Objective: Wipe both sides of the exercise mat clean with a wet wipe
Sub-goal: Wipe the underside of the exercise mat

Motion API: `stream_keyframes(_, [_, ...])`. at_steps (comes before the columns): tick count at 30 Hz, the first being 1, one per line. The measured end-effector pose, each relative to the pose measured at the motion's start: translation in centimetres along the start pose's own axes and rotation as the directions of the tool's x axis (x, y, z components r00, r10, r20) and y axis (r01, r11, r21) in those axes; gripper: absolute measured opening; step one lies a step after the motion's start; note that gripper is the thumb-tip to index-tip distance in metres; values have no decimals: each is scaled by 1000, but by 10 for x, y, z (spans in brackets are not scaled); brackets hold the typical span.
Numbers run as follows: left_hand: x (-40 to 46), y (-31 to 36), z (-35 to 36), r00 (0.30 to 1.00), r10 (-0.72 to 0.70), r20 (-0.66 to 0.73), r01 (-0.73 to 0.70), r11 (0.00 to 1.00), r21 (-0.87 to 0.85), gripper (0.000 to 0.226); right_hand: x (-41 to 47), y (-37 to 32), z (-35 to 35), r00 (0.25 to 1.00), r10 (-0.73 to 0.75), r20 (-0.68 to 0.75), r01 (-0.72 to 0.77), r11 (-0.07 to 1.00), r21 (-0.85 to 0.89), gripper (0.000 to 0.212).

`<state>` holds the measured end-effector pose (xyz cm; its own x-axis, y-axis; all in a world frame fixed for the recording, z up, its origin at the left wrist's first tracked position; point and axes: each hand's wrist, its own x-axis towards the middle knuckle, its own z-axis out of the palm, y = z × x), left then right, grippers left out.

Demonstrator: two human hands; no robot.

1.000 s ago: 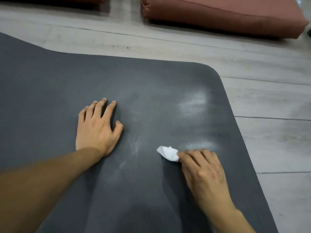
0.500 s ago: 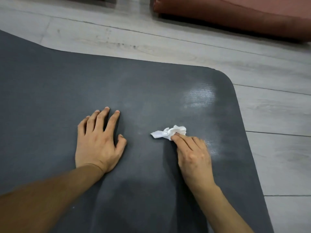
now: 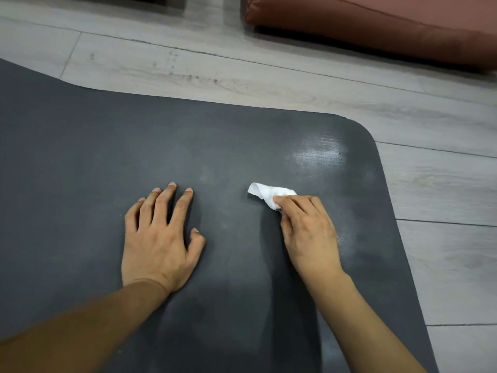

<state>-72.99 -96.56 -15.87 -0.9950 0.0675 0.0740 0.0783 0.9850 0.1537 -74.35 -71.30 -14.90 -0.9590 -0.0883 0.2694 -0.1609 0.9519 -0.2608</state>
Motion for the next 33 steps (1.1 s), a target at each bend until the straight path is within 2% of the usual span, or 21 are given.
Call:
stream_keyframes(4, [1, 0, 0, 1000, -5, 11, 5, 1000, -15, 68, 29, 1, -8, 998, -55, -13, 55, 998, 1, 22])
stream_keyframes(6, [1, -1, 0, 1000, -8, 15, 8, 1000, -24, 69, 64, 3, -18, 988, -45, -146, 54, 997, 59, 26])
stream_keyframes(8, [2, -2, 0, 1000, -10, 23, 11, 1000, -27, 70, 110, 6, -25, 934, 51, -353, -15, 995, 103, 34])
stream_keyframes(10, [3, -3, 0, 1000, -8, 28, 9, 999, -32, 70, 150, 12, -12, 880, 147, -451, -95, 986, 138, 39])
stream_keyframes(11, [3, -3, 0, 1000, -5, 28, 6, 1000, -31, 70, 162, 14, 1, 890, 164, -426, -113, 983, 143, 39])
stream_keyframes(14, [5, -4, -1, 1000, 2, 20, -2, 999, -32, 71, 158, 14, 47, 982, 82, -168, -73, 996, 58, 40])
stream_keyframes(16, [4, -4, 1, 1000, 7, 8, -7, 999, -34, 71, 150, 23, 55, 996, 36, -77, -34, 999, 32, 39])
stream_keyframes(22, [4, -5, 3, 1000, 3, -23, -4, 999, -54, 71, 166, 39, 51, 988, -104, -111, 90, 988, -128, 28])
stream_keyframes(25, [6, -5, 4, 1000, 5, -21, -6, 999, -54, 72, 186, 46, 37, 949, -163, -269, 114, 975, -189, 20])
stream_keyframes(27, [6, -5, 5, 1000, 7, -13, -8, 998, -55, 72, 192, 52, 32, 907, -120, -403, 46, 981, -188, 20])
stream_keyframes(28, [5, -5, 4, 1000, 7, -12, -8, 999, -54, 72, 188, 50, 34, 911, -77, -405, 10, 986, -165, 21])
stream_keyframes(31, [5, -5, 4, 1000, 8, -22, -9, 999, -54, 72, 166, 41, 58, 971, 47, -233, -78, 989, -127, 25])
stream_keyframes(33, [6, -5, 5, 1000, 1, -15, -2, 998, -59, 72, 170, 38, 61, 969, 147, -199, -171, 979, -112, 24])
